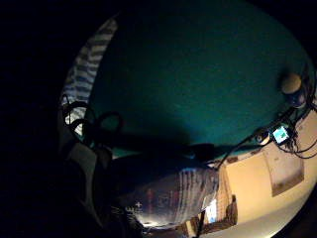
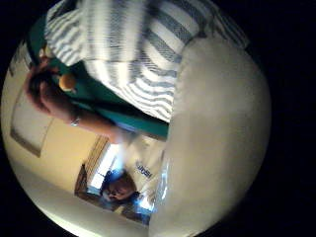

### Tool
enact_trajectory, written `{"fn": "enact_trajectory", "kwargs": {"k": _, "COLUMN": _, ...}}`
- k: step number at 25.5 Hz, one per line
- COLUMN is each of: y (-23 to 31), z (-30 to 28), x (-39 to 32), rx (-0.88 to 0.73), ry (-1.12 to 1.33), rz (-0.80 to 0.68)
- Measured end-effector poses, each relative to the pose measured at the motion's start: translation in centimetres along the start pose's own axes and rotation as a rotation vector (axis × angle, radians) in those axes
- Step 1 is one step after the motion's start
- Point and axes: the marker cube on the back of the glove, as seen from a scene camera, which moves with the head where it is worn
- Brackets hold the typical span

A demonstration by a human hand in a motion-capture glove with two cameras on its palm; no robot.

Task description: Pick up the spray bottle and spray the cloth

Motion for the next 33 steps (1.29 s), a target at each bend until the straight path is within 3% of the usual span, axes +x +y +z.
{"fn": "enact_trajectory", "kwargs": {"k": 18, "y": 10.0, "z": -10.4, "x": -4.6, "rx": 0.518, "ry": -0.354, "rz": -0.507}}
{"fn": "enact_trajectory", "kwargs": {"k": 29, "y": 13.6, "z": -8.7, "x": -9.2, "rx": 0.659, "ry": -0.632, "rz": -0.933}}
{"fn": "enact_trajectory", "kwargs": {"k": 33, "y": 12.7, "z": -6.3, "x": -10.9, "rx": 0.681, "ry": -0.658, "rz": -1.013}}
